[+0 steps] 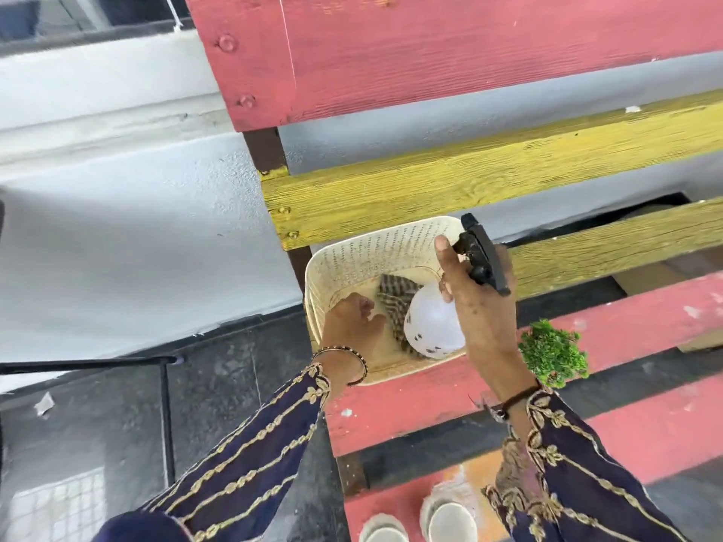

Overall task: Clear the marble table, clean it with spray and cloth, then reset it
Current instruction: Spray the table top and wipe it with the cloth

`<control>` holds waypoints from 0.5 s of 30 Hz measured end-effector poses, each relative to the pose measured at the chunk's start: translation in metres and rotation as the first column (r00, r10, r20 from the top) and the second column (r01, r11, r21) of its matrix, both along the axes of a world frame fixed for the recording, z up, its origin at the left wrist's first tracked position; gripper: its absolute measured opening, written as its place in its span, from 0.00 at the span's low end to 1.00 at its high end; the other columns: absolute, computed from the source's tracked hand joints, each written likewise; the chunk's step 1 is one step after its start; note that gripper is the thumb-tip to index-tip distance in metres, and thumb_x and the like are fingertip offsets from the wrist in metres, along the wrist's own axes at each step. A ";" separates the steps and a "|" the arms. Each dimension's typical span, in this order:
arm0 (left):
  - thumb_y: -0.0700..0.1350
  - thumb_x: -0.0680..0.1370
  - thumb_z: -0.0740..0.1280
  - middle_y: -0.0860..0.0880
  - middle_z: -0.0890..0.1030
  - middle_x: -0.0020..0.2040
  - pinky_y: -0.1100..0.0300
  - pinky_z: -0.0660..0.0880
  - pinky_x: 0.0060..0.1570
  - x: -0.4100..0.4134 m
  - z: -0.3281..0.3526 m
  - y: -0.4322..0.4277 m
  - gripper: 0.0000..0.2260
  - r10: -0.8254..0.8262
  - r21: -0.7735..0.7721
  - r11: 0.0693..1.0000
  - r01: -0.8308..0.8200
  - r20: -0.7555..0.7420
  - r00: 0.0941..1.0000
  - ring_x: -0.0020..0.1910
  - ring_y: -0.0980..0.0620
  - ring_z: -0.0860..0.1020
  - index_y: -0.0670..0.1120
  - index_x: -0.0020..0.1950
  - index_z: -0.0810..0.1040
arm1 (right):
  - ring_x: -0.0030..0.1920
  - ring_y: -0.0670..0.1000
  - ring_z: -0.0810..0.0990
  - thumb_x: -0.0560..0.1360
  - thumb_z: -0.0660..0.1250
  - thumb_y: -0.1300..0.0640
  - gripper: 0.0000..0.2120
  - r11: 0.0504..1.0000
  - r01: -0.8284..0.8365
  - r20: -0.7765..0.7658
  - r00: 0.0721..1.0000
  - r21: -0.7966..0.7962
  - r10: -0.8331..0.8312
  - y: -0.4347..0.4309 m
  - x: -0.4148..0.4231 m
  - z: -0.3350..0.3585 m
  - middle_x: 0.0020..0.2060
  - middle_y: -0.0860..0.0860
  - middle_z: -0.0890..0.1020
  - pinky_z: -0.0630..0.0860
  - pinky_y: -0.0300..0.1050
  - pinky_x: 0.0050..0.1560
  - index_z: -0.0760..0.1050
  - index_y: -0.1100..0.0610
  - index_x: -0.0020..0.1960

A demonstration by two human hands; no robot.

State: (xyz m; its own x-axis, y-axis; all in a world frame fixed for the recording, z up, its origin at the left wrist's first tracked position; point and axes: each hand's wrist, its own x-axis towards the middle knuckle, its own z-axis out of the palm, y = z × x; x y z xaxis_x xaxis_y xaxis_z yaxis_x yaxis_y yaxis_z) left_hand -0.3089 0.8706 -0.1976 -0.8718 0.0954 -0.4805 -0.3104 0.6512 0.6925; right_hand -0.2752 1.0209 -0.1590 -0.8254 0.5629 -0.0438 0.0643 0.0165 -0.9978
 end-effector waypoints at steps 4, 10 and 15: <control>0.49 0.74 0.68 0.41 0.74 0.65 0.54 0.72 0.57 -0.019 -0.031 0.029 0.26 0.030 -0.094 0.995 -0.009 0.215 0.976 0.63 0.42 0.73 0.40 0.69 0.66 | 0.26 0.50 0.68 0.79 0.73 0.56 0.18 0.998 -0.066 -0.015 0.998 -0.024 0.066 0.017 -0.002 -0.007 0.30 0.69 0.70 0.69 0.32 0.31 0.74 0.71 0.43; 0.57 0.72 0.71 0.40 0.72 0.67 0.48 0.76 0.59 -0.028 -0.060 0.057 0.35 0.208 -0.131 0.976 -0.175 0.312 0.927 0.64 0.40 0.74 0.38 0.70 0.63 | 0.26 0.55 0.71 0.81 0.71 0.54 0.19 0.991 -0.122 -0.071 0.989 0.056 0.126 0.030 -0.009 -0.021 0.28 0.62 0.75 0.71 0.44 0.30 0.77 0.69 0.41; 0.63 0.68 0.71 0.43 0.81 0.51 0.57 0.79 0.37 -0.027 -0.065 0.065 0.32 0.280 -0.072 0.960 -0.271 0.300 0.912 0.44 0.45 0.81 0.39 0.59 0.76 | 0.28 0.55 0.67 0.74 0.74 0.38 0.20 0.989 -0.148 -0.088 0.985 0.006 0.148 0.030 -0.013 -0.019 0.34 0.72 0.73 0.66 0.60 0.31 0.78 0.53 0.38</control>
